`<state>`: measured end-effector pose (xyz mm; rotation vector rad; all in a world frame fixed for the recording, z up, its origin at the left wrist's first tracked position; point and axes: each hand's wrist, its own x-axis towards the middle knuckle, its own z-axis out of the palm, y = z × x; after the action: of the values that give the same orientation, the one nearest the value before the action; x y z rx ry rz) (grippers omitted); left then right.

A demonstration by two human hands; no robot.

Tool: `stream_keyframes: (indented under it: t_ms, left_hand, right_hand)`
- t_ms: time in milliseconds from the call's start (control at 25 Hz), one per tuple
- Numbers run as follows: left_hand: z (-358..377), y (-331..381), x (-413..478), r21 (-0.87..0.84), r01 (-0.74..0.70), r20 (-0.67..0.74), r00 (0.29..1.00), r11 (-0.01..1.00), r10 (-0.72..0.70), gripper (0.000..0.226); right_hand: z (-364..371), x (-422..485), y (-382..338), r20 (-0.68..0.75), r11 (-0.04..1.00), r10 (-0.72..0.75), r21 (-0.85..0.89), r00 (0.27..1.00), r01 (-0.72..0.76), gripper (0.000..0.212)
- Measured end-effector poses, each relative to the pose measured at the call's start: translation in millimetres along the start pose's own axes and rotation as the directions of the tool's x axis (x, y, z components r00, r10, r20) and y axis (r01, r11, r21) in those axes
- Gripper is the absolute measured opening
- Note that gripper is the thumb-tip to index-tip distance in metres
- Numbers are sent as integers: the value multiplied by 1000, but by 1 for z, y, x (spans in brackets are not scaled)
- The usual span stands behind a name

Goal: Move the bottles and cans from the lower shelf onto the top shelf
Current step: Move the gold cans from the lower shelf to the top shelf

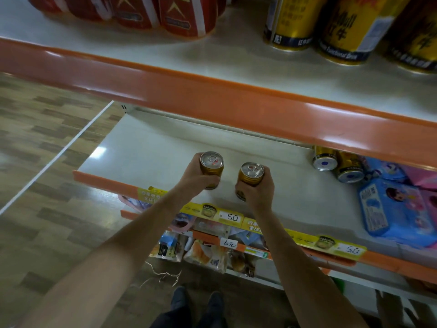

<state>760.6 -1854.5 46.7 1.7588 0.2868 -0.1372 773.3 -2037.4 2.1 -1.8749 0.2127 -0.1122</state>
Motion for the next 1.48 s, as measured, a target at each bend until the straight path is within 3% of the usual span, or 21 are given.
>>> stream_keyframes:
  t_ms: [280,680,1000,1200,1480]
  left_hand:
    - [-5,8,-38,-70,-57,13,998,996,58,75]
    - [-50,4,-134,26,-174,22,985,984,173,67]
    - [-71,14,-184,-14,-168,46,985,986,168,66]
    - [-69,45,-202,-4,-265,88,960,964,264,68]
    - [-74,121,-208,-124,-301,176,931,946,319,72]
  right_hand:
    - [-10,-39,-10,-27,998,-43,38,999,44,54]
    - [-11,-145,-52,-42,990,-135,-48,990,133,63]
    - [-32,-202,-88,-28,990,-142,-2,989,142,61]
    - [-45,-206,-118,-35,981,-191,12,981,191,57]
    - [-83,-194,-173,-29,954,-300,18,954,300,48]
